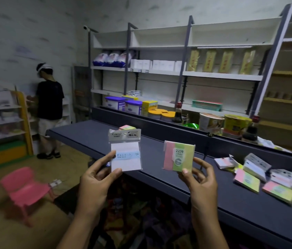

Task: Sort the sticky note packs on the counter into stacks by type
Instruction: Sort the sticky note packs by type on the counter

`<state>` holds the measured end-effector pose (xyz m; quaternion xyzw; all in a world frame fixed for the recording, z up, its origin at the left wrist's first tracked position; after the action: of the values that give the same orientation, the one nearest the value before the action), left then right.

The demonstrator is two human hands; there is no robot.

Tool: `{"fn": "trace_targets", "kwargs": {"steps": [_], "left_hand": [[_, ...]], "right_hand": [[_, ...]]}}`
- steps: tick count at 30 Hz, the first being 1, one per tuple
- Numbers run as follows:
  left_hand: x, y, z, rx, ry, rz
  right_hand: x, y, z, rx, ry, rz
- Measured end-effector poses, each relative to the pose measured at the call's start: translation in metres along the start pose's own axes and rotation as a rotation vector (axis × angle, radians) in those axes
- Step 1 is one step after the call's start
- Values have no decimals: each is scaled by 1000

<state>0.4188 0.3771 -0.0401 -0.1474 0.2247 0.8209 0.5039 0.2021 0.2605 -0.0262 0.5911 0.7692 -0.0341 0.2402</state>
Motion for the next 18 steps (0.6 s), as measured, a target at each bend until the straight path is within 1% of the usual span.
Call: {"fn": "trace_targets", "kwargs": {"steps": [9,18], "left_hand": [[-98,-18,-33,-53,-2,3],[-180,-24,-82,-115,-90,-97]], "right_hand": [[-92,26,39,9,-30,9],[-151,40,83,52,-50,12]]}}
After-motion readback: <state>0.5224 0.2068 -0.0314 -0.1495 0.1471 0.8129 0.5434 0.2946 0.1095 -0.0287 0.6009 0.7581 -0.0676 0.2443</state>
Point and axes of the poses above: each hand's wrist, its own x-axis away from the middle knuckle, its own y-axis out of the palm, z = x × y, the point moved 1 cm from there along -x, towards the middle knuckle, and after that the axes turned 11 degrees about -z, right-handed, at the moved point
